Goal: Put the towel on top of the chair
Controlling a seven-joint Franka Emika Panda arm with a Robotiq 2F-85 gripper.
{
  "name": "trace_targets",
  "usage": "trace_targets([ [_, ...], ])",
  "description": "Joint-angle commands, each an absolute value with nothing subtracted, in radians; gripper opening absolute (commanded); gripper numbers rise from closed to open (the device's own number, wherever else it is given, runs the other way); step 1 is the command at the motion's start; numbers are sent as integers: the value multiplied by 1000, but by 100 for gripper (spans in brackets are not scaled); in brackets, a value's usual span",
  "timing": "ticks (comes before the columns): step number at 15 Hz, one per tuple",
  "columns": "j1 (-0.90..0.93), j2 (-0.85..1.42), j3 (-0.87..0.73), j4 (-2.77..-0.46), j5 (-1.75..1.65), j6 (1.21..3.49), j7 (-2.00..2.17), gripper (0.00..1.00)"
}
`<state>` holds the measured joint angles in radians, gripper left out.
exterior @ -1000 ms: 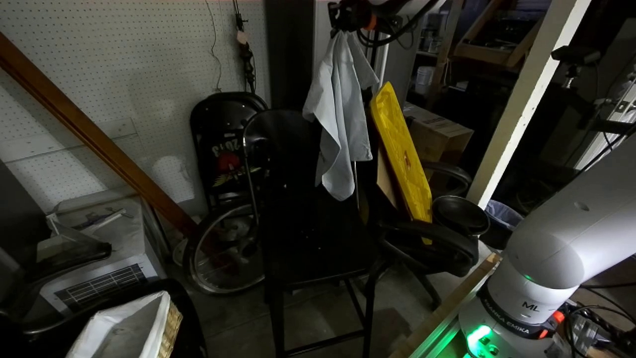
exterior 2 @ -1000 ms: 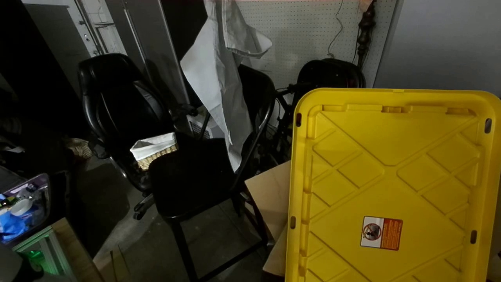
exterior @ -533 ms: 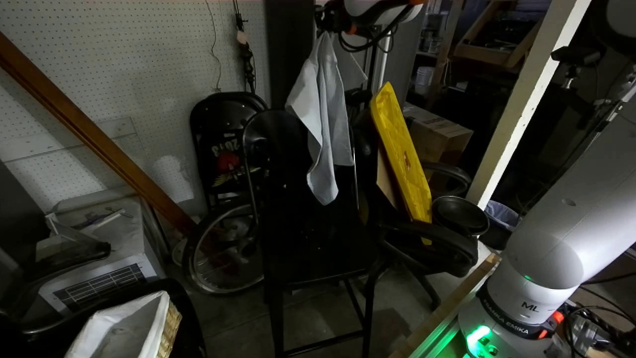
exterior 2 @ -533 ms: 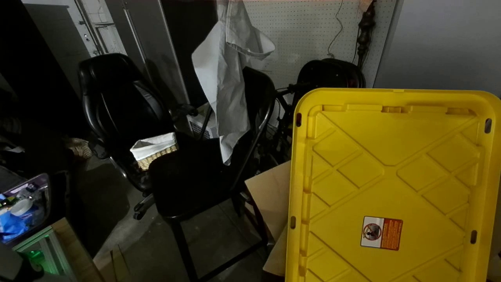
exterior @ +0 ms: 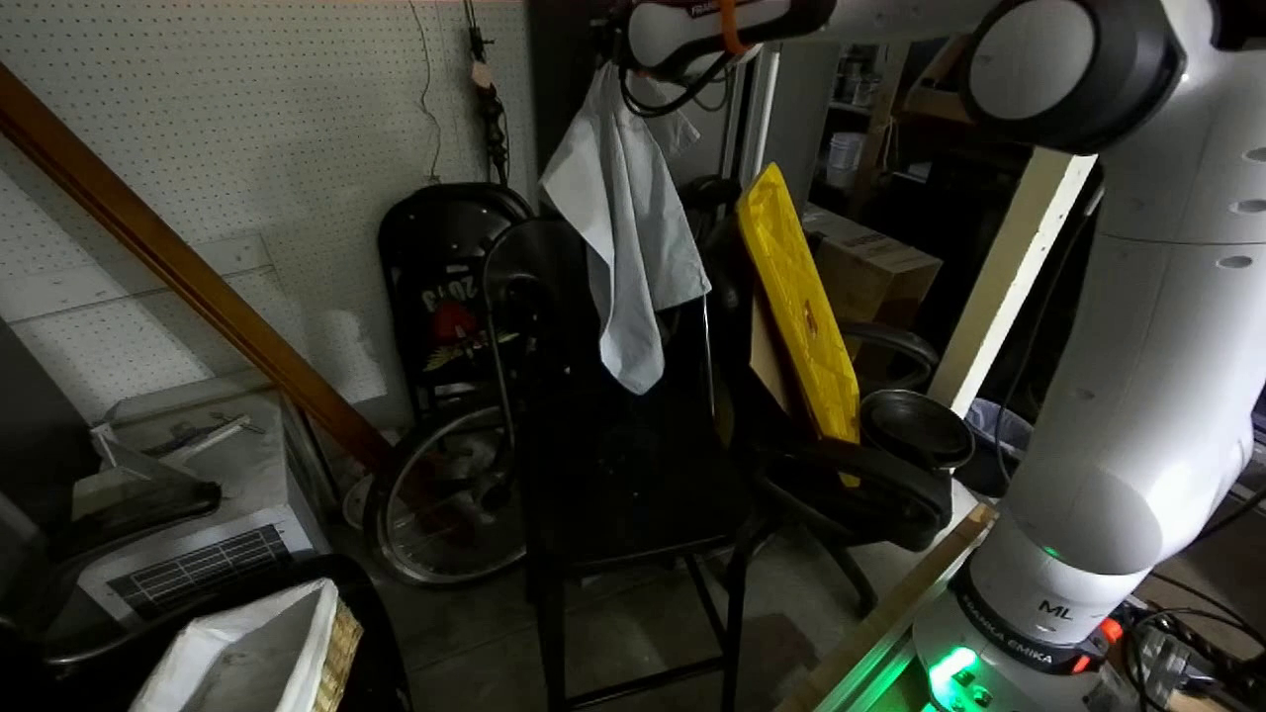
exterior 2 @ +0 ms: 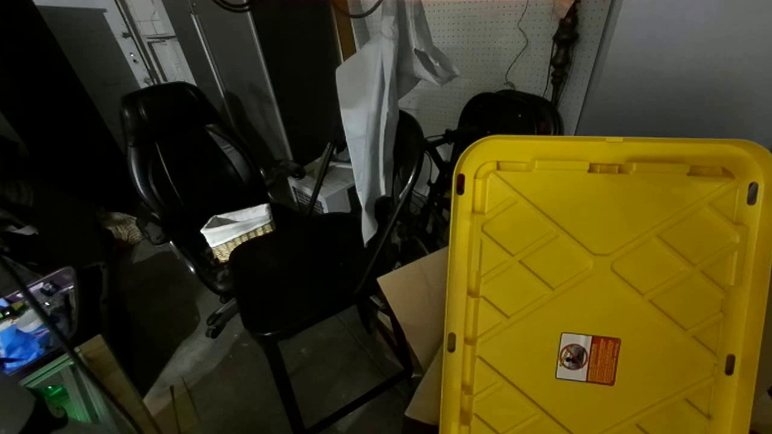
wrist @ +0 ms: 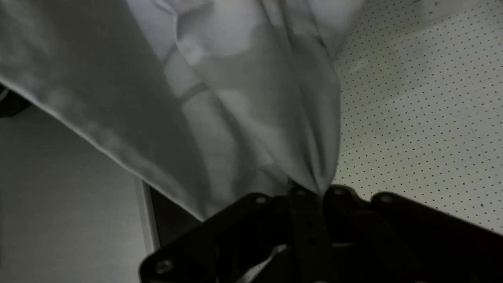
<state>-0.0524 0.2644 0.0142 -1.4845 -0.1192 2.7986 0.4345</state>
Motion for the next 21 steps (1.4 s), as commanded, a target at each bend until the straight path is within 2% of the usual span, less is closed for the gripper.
trace_targets([
  [1, -11, 453, -41, -1240, -186, 2807, 541, 1],
  [6, 26, 603, -90, -1078, -172, 2791, 586, 1],
  [11, 46, 679, -79, -1011, -152, 2789, 565, 1],
  [21, 37, 669, -4, -1059, -119, 2686, 540, 1],
])
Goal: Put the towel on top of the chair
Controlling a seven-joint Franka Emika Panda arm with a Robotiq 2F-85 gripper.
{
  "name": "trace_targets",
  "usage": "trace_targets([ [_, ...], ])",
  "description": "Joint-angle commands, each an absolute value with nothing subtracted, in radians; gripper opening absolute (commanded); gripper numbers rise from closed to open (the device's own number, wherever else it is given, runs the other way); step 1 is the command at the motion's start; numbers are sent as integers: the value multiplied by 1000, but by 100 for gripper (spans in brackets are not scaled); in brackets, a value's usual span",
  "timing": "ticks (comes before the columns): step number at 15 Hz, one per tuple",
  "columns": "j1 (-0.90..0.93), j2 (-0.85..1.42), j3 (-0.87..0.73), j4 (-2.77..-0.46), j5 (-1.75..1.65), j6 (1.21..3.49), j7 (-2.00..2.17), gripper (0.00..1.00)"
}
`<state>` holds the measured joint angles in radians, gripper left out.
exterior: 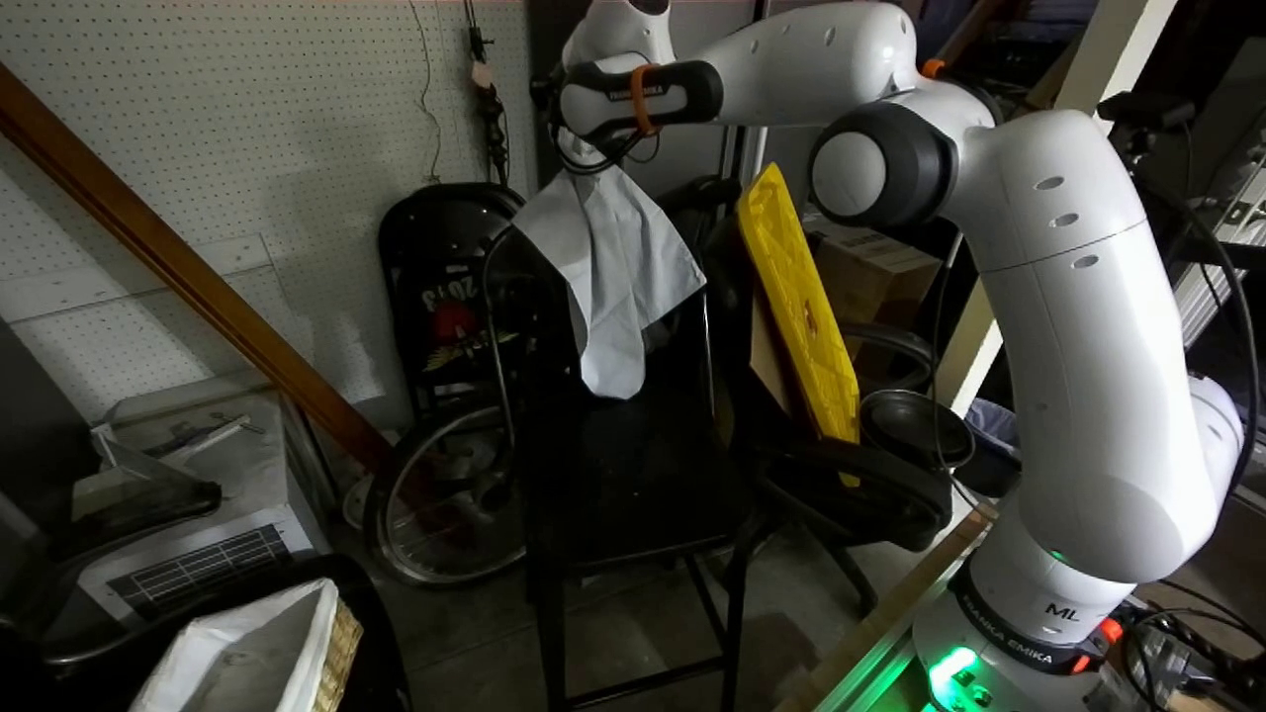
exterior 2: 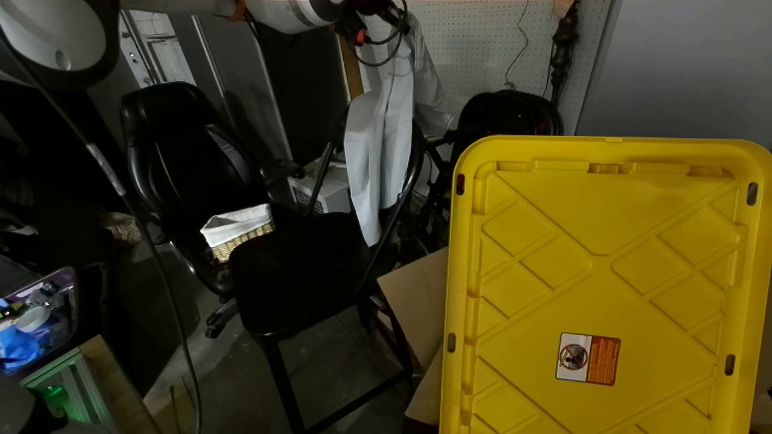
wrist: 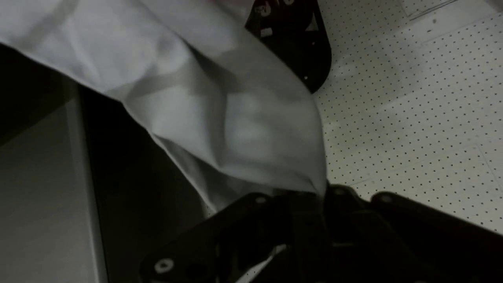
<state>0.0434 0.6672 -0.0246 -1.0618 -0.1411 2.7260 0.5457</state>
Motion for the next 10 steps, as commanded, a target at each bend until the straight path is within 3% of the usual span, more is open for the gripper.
trace_targets([
  [1, 37, 670, -5, -1061, -123, 2681, 544, 1],
  [2, 39, 671, -12, -1062, -127, 2676, 556, 29],
  [4, 36, 670, -13, -1065, -127, 2668, 556, 36],
  [10, 56, 654, -47, -1084, -161, 2632, 563, 78],
])
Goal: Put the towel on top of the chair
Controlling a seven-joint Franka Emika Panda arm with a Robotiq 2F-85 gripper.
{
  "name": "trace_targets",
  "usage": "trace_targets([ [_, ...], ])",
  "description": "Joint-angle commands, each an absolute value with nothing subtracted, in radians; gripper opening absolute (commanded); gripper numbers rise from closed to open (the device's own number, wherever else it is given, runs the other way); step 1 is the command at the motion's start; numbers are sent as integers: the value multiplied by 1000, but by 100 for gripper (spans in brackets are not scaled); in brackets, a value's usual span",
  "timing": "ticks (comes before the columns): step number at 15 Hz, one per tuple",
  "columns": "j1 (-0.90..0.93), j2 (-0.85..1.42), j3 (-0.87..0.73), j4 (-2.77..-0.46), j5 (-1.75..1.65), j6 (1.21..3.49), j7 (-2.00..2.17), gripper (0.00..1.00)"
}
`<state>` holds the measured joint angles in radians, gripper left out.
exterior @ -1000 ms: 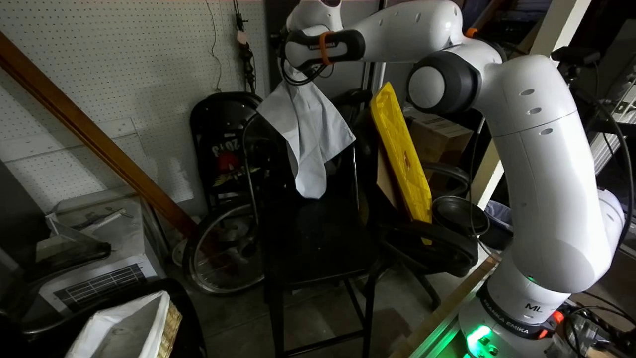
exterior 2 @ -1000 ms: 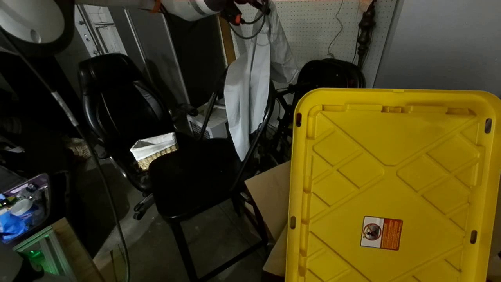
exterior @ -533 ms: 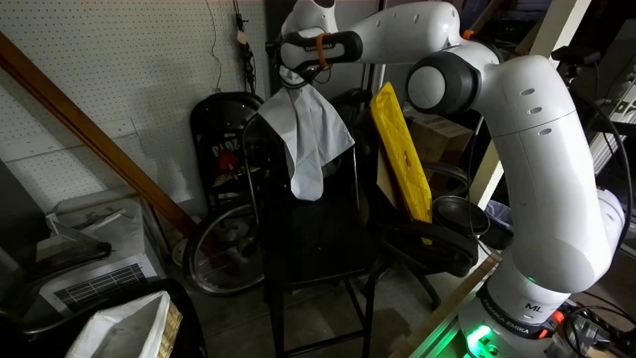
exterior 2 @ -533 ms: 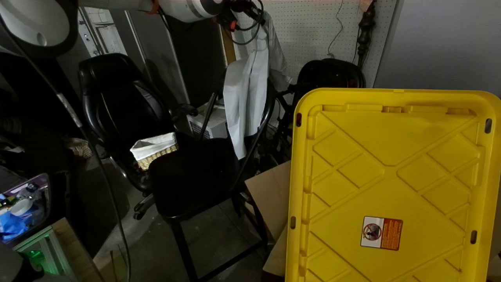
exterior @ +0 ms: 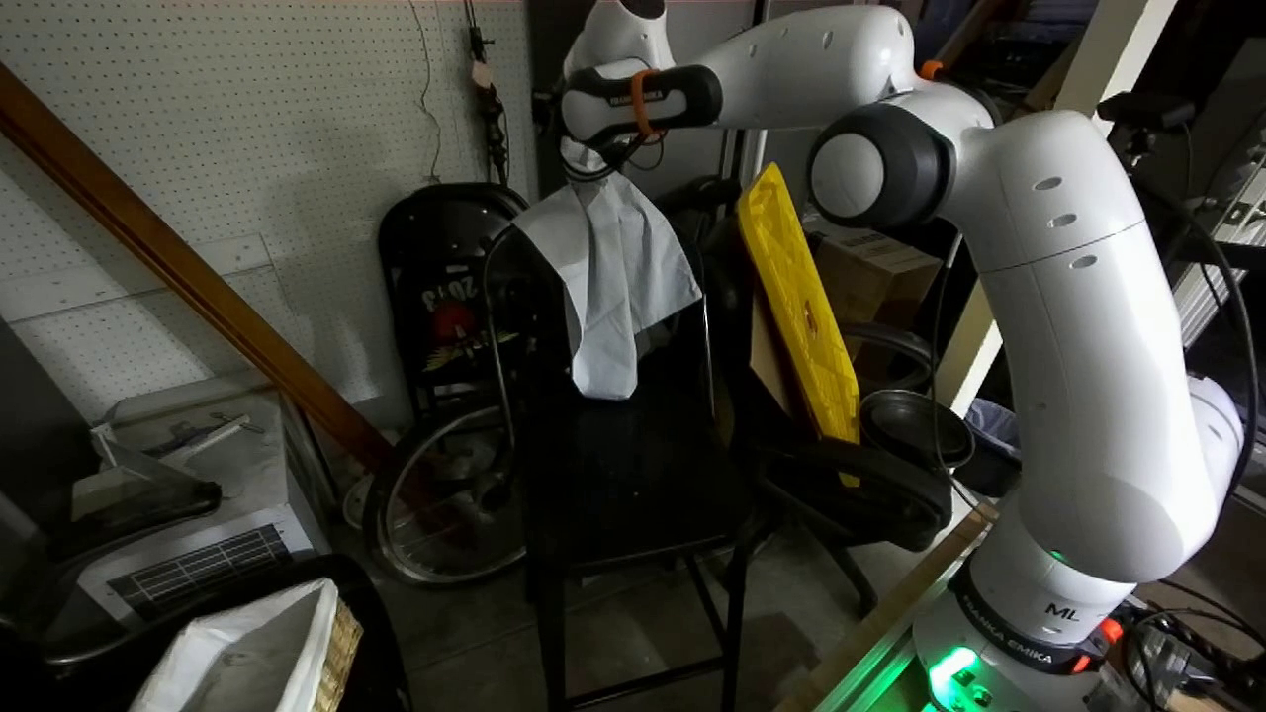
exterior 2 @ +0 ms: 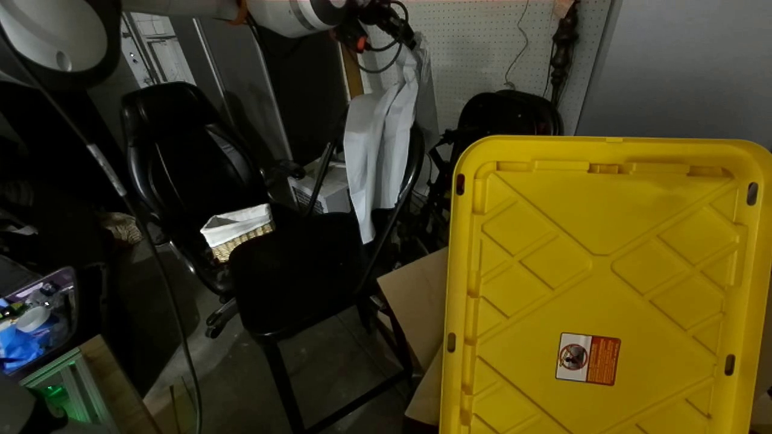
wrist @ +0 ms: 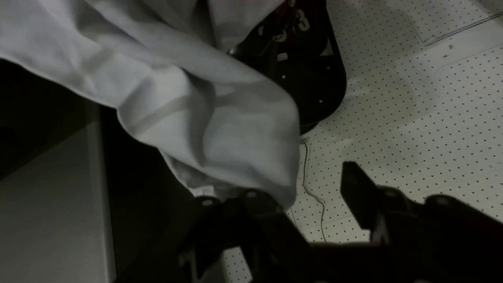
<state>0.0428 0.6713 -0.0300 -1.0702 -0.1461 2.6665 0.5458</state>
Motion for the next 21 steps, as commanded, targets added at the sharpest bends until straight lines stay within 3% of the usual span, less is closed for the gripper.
trace_targets([
  [1, 58, 647, -45, -1090, -160, 2613, 560, 84],
  [4, 66, 618, -34, -1110, -154, 2513, 548, 100],
  [15, 67, 516, 37, -1145, -100, 2180, 533, 100],
  [21, 34, 323, 23, -1393, -65, 2150, 578, 100],
])
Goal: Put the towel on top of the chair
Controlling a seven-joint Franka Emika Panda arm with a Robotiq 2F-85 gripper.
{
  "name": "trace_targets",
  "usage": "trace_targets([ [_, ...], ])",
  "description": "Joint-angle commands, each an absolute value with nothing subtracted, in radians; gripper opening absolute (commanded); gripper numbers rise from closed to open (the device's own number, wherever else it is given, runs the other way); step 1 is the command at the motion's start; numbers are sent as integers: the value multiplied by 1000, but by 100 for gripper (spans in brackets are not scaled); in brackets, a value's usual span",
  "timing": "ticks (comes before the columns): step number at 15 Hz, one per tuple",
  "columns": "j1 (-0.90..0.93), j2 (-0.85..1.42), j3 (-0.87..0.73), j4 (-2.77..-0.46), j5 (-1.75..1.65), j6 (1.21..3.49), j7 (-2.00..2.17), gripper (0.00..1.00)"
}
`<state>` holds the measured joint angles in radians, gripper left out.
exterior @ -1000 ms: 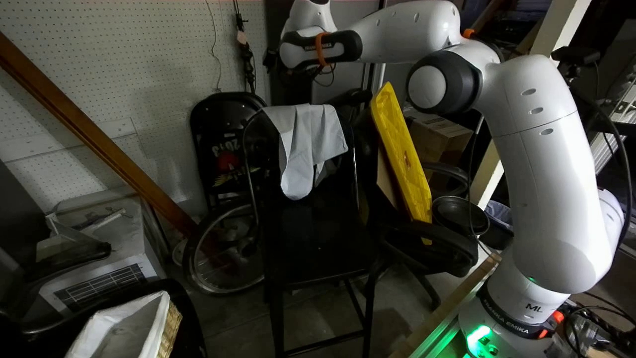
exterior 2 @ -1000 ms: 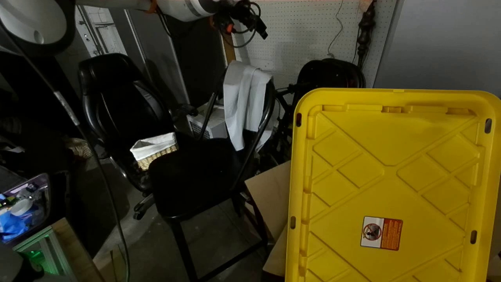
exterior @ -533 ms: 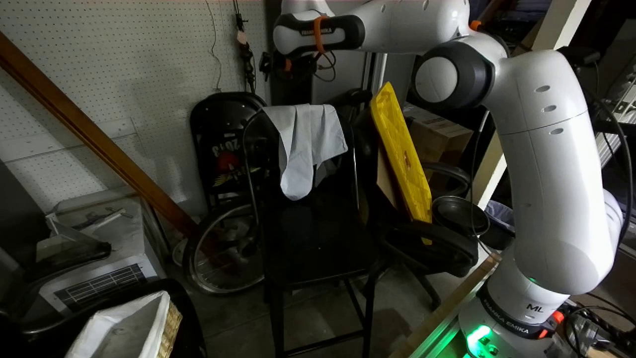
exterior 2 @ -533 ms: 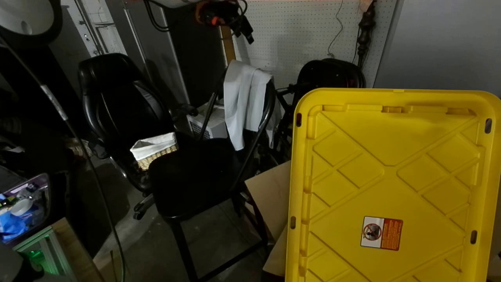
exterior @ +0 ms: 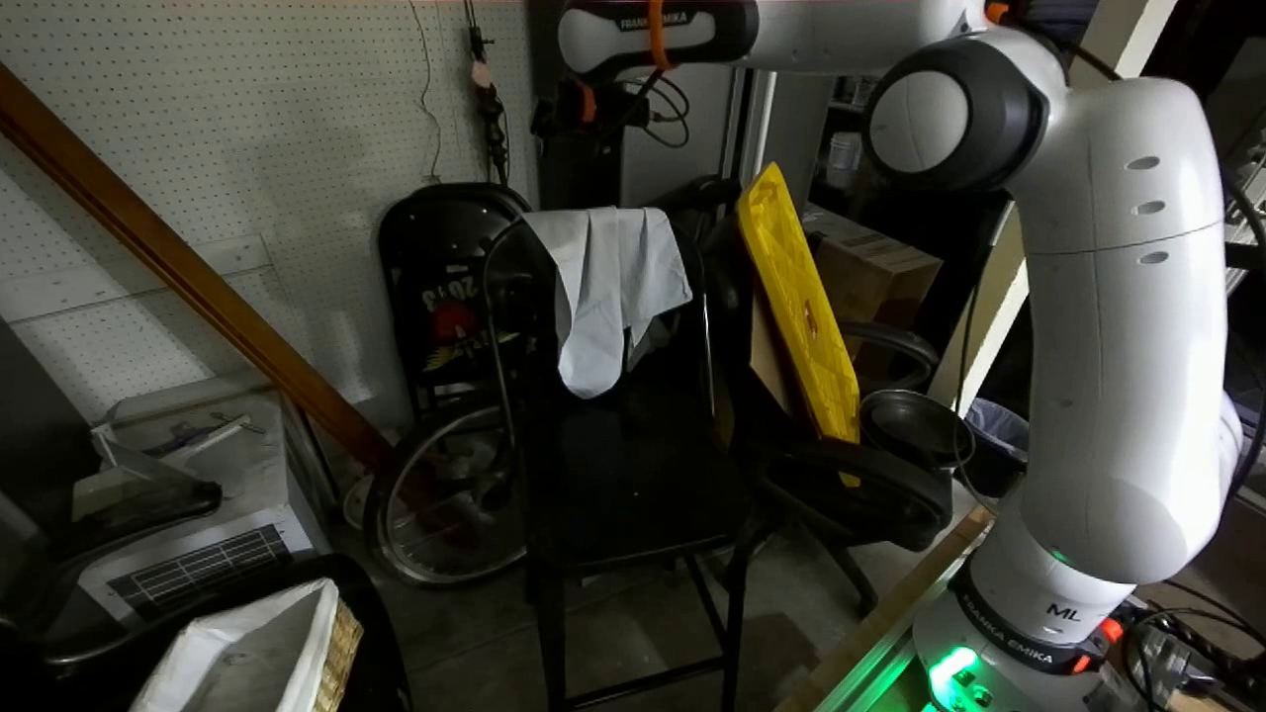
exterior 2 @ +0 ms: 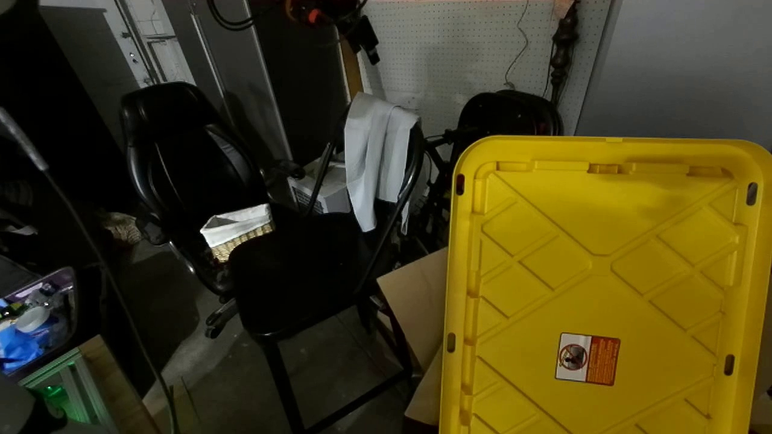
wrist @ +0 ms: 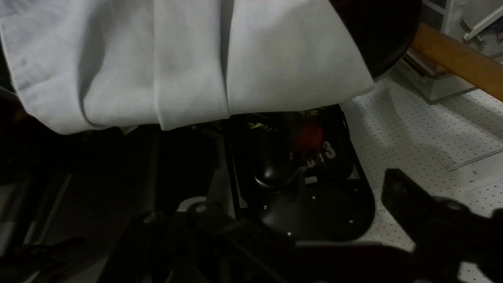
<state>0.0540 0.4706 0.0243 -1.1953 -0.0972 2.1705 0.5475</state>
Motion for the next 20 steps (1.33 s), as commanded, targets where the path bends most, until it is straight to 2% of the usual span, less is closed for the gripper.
trace_targets([
  [1, 30, 290, 21, -1437, -59, 2139, 596, 100],
  [12, 45, -50, 16, -1955, -57, 2153, 805, 100],
  [16, 40, -131, 33, -2166, -13, 2292, 732, 100],
  [17, 36, -49, 36, -2021, -37, 2189, 757, 100],
  [20, 32, -87, 42, -2121, -36, 2266, 750, 100],
])
